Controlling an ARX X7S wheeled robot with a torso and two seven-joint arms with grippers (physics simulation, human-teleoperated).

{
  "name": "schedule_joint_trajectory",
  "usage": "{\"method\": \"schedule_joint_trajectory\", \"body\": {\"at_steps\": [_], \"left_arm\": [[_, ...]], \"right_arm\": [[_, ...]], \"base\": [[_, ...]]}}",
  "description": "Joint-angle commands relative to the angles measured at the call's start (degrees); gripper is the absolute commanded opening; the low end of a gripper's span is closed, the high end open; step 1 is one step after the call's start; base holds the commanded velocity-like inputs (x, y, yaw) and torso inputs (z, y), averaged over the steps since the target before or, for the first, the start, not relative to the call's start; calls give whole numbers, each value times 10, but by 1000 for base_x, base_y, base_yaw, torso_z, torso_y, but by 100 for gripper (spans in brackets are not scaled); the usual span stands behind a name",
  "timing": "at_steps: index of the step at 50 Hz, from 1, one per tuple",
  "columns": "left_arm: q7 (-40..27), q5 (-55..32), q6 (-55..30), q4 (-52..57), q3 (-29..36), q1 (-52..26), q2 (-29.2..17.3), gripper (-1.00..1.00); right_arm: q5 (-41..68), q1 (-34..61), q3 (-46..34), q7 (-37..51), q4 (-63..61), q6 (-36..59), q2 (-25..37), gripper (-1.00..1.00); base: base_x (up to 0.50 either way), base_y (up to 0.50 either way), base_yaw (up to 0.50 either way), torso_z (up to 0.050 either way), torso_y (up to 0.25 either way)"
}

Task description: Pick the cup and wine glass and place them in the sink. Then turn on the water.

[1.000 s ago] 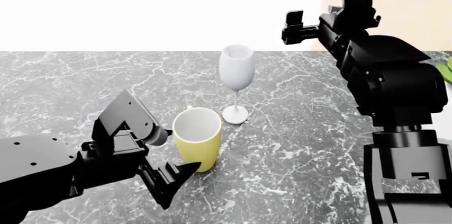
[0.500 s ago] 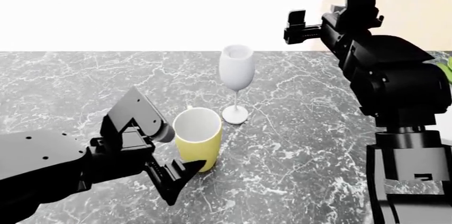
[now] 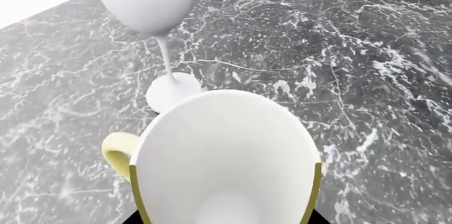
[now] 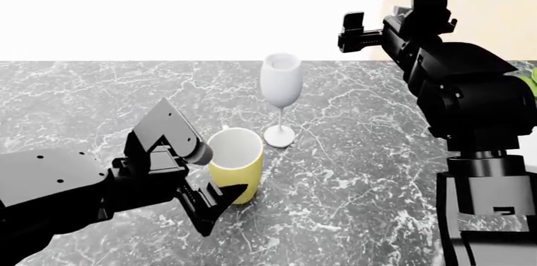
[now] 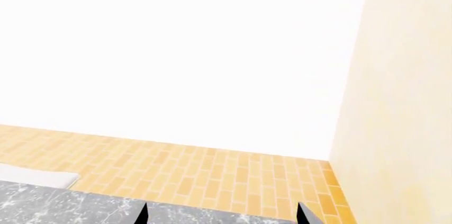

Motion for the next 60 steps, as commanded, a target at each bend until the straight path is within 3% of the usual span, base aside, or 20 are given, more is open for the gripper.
{"method": "schedule_joint_trajectory", "body": {"at_steps": [1, 15, 34, 60], "left_arm": [[-3, -3, 5, -4, 0, -3, 1, -100], [-13, -13, 11, -2, -13, 3, -7, -100], [-53, -22, 29, 1, -80, -7, -37, -100], [-135, 113, 66, -117, -52, -115, -18, -100]], "right_arm": [[1, 1, -1, 0, 5, -4, 0, 100], [4, 3, -3, 1, 6, -3, 0, 100], [16, 0, -4, 1, -31, 24, 8, 100], [151, -6, -24, -98, -257, 244, 73, 100]], "base": [[0, 0, 0, 0, 0], [0, 0, 0, 0, 1], [0, 0, 0, 0, 1], [0, 0, 0, 0, 0]]}}
